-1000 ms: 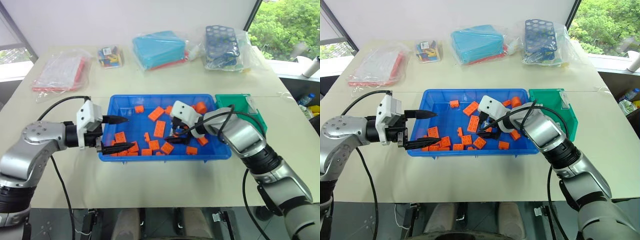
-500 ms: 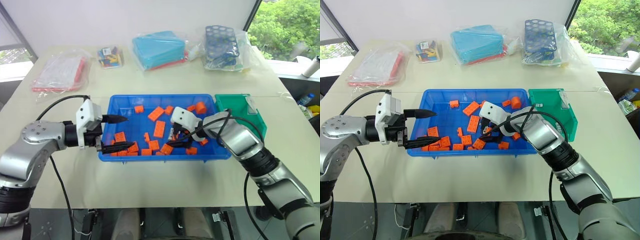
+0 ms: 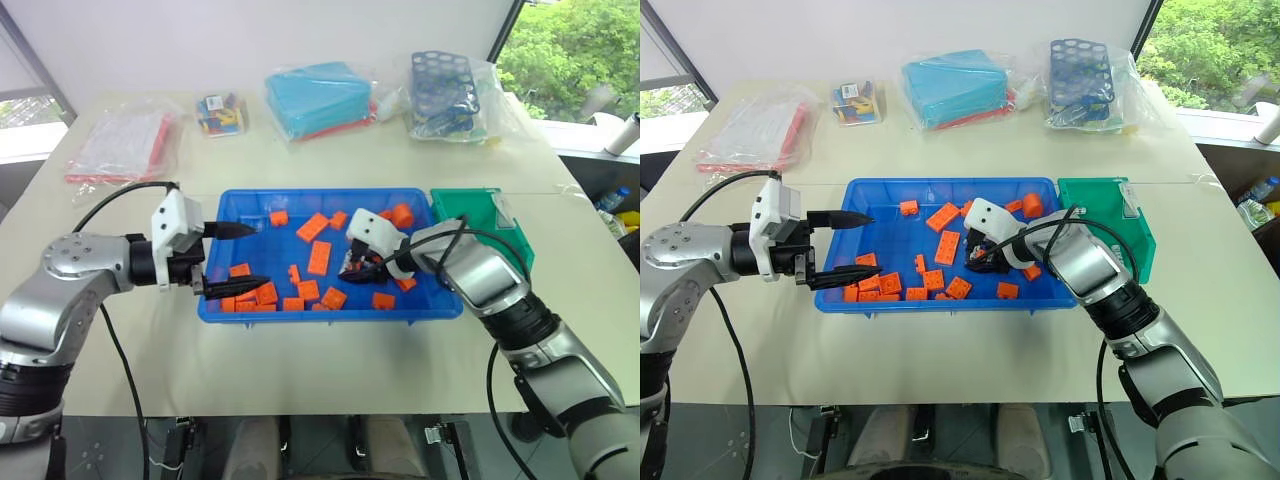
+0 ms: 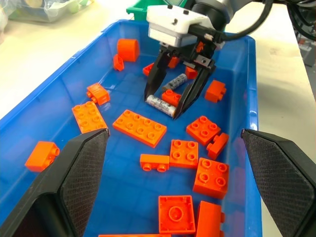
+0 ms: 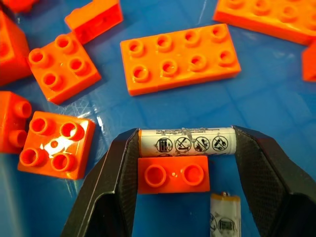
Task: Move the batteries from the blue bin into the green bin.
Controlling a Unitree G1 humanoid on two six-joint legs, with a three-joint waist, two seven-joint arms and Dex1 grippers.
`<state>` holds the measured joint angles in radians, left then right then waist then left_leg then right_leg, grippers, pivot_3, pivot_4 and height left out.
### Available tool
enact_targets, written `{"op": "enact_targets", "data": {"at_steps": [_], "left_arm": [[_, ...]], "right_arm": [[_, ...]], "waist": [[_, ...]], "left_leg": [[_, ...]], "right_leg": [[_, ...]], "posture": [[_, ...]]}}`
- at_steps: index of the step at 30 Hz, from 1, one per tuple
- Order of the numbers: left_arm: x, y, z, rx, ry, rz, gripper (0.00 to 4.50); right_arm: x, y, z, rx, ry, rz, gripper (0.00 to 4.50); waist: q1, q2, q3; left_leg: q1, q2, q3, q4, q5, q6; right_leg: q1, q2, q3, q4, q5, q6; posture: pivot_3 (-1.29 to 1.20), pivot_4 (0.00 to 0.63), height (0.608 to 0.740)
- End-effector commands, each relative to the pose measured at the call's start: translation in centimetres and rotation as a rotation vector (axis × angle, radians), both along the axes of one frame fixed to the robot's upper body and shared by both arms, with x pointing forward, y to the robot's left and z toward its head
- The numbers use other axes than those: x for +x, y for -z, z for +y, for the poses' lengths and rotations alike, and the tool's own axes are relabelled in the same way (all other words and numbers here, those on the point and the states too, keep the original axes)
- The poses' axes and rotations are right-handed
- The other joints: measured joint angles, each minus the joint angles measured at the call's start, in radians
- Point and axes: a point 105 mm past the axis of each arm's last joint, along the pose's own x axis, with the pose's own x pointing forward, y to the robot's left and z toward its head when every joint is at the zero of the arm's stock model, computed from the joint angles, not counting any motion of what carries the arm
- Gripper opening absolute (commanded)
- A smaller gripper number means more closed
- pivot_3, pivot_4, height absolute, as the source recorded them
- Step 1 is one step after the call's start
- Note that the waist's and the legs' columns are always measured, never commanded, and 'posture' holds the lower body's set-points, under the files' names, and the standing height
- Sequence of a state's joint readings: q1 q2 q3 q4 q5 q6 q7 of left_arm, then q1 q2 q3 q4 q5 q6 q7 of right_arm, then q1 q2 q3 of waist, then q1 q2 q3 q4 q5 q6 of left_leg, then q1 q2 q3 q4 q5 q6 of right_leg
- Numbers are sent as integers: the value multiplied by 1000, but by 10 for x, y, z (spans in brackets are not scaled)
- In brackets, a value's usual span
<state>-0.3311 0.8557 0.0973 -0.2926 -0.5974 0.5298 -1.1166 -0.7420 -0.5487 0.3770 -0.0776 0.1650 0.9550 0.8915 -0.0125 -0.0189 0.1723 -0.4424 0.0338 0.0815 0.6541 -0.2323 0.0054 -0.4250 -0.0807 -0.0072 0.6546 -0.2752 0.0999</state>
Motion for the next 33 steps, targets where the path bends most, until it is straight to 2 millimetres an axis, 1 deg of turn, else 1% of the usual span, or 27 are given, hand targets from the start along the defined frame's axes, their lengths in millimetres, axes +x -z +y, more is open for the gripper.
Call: {"op": "enact_targets", "data": {"at_steps": [1, 3, 4, 5, 7, 8, 10, 12, 13, 15, 17, 19, 20, 21, 22, 25, 27, 29, 31, 33], "left_arm": [[-1, -5, -5, 0, 32, -37, 4500], [0, -4, -5, -1, 37, -35, 4500], [0, -3, -5, -1, 38, -34, 4500], [0, -3, -5, -1, 41, -33, 4500], [1, -2, -5, 1, 46, -31, 4500], [1, -1, -5, 2, 49, -30, 4500], [2, 0, -4, 4, 55, -28, 4500], [3, 1, -4, 6, 63, -27, 4500], [4, 1, -5, 6, 65, -26, 4500], [5, 1, -6, 6, 73, -27, 4500], [6, 1, -8, 4, 80, -29, 4500], [7, 1, -9, 2, 86, -31, 4500], [7, 1, -9, 3, 88, -32, 4500], [7, 1, -9, 3, 89, -32, 4500], [7, 1, -9, 4, 89, -32, 4500], [8, 2, -7, 9, 86, -32, 4500], [7, 3, -6, 7, 77, -35, 4500], [6, 3, -5, 7, 73, -36, 4500], [5, 4, -4, 8, 69, -36, 4500], [4, 4, -2, 9, 60, -37, 4500]], "right_arm": [[8, -65, -13, 169, 88, -87, 2239], [15, -86, -38, 220, 195, -110, 2239], [16, -91, -45, 233, 225, -114, 2239], [18, -97, -61, 244, 278, -120, 2239], [18, -103, -94, 227, 381, -141, 2239], [17, -103, -111, 199, 427, -154, 2239], [13, -99, -134, 159, 489, -158, 2239], [7, -90, -151, 129, 542, -142, 2239], [4, -85, -156, 108, 553, -136, 2239], [0, -74, -161, 75, 563, -132, 2239], [1, -68, -163, 89, 595, -124, 2239], [3, -67, -165, 78, 607, -145, 3253], [5, -68, -165, 61, 607, -164, 3536], [6, -69, -167, 40, 604, -184, 3923], [7, -71, -168, 24, 598, -203, 4433], [10, -80, -170, 25, 598, -234, 4477], [10, -88, -160, 36, 550, -256, 4477], [9, -94, -145, 61, 490, -263, 4477], [5, -98, -118, 74, 379, -268, 4477], [-1, -97, -94, 77, 277, -256, 4477]], "waist": [[0, 0, 0], [3, 0, 0], [5, 0, 0], [7, 0, 0], [8, -1, 0], [9, -1, 0], [8, -1, 0], [3, -1, 0], [1, -1, 0], [-5, 0, 0], [-8, 0, 0], [-6, 0, 0], [-4, 0, 0], [-2, 0, 0], [-1, 0, 0], [-1, 0, 0], [-1, 0, 0], [-2, 0, 0], [-3, 0, 0], [-5, 0, 0]], "left_leg": [[0, 0, 0, 0, 0, 0], [0, 0, 0, 0, 0, 0], [0, 0, 0, 0, 0, 0], [0, 0, 0, 0, 0, 0], [0, 0, 0, 0, 0, 0], [0, -1, 0, 0, 0, 0], [0, -1, 0, 0, 0, 0], [0, -1, 0, 0, 0, 0], [0, -1, 0, 0, 0, 0], [0, 0, 0, -1, 0, 0], [1, 0, 0, -1, 0, 0], [1, 0, 0, -1, 0, 0], [1, 0, 0, -1, 0, 0], [1, 0, 0, -1, 0, 0], [1, 0, 0, 0, 0, 0], [1, 0, 0, 0, 0, 0], [1, 0, 0, 0, 0, 0], [1, 0, 0, 0, 0, 0], [1, 0, 0, 0, 0, 0], [1, 0, 0, -1, 0, 0]], "right_leg": [[0, 0, 0, 0, 0, 0], [0, 0, 0, 0, 0, 1], [0, 0, 0, 0, 0, 1], [0, 0, 0, 0, 0, 1], [1, -1, 0, -1, 0, 1], [1, -1, 0, -1, 0, 1], [1, -1, 0, -1, 0, 1], [1, -1, 0, -1, 0, 0], [1, -1, 0, -1, 0, 0], [0, 0, 0, -1, 0, 1], [0, 1, 0, -1, 0, 1], [0, 1, 1, 0, 0, 1], [0, 1, 0, 0, 0, 1], [0, 1, 1, 0, 0, 1], [0, 0, 0, 0, 0, 1], [0, 0, 0, 0, 0, 1], [0, 0, 0, 0, 0, 1], [0, 0, 1, 0, 0, 1], [0, 0, 1, 0, 0, 1], [0, 0, 1, 0, 0, 1]], "posture": [[0, 150, 737], [0, 150, 737], [0, 150, 737], [0, 150, 737], [0, 150, 737], [0, 150, 737], [0, 150, 737], [0, 150, 737], [0, 150, 737], [0, 150, 737], [0, 150, 737], [0, 150, 737], [0, 150, 737], [0, 150, 737], [0, 150, 737], [0, 150, 737], [0, 150, 737], [0, 150, 737], [0, 150, 737], [0, 150, 737]]}}
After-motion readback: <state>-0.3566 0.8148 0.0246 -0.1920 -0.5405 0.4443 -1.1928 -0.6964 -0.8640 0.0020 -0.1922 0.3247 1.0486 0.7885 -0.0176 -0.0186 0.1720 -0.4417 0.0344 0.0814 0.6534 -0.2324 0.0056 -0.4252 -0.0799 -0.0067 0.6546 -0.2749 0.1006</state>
